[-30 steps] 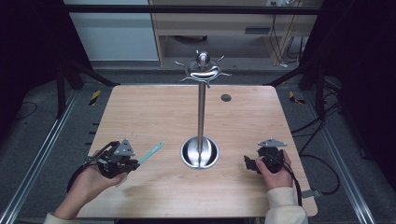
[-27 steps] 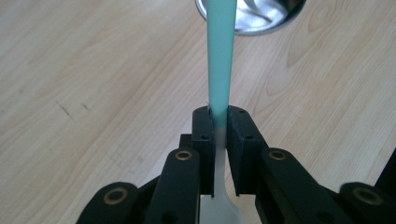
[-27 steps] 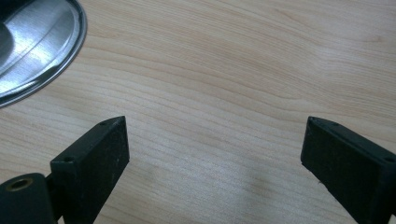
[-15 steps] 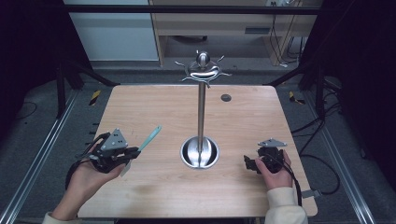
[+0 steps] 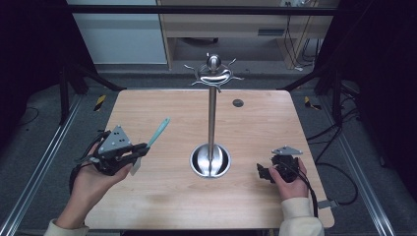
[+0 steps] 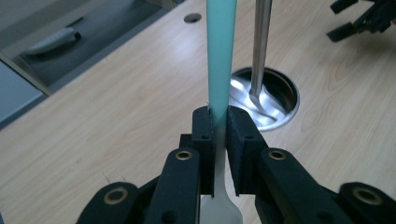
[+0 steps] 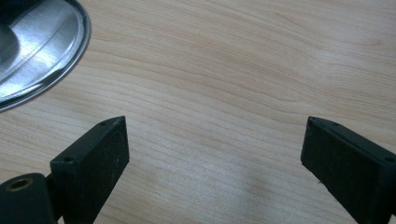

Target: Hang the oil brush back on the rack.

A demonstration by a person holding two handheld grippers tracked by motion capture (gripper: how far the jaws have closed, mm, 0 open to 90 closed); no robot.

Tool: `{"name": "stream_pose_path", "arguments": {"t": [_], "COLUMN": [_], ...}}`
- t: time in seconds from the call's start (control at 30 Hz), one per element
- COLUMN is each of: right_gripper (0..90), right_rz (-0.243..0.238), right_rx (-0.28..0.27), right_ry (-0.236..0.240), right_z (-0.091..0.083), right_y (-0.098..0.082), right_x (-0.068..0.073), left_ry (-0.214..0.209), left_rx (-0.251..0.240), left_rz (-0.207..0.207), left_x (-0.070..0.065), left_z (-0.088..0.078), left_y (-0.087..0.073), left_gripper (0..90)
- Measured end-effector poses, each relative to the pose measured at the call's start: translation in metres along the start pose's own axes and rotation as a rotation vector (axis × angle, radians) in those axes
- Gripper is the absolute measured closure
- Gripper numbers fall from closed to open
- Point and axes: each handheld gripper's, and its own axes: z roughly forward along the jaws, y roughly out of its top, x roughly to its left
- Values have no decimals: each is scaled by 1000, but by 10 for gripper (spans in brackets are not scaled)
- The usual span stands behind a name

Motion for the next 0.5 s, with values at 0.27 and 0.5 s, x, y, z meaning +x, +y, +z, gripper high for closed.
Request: {"name": "stream_pose_path", "arguments": {"t": [0.27, 0.5], "right_gripper": [83, 84], "right_rz": [2, -2], "right_rx": [-3, -2], "right_ry": [1, -1], "right_z": [0, 0], "right_y": [0, 0], "right_x": [0, 0], "left_ry": [24, 27], "left_rx": [-42, -75], "left_rz": [16, 25], "left_x": [2, -1], "left_z": [-7, -15], "left_y": [16, 34], "left_gripper": [819, 819]}}
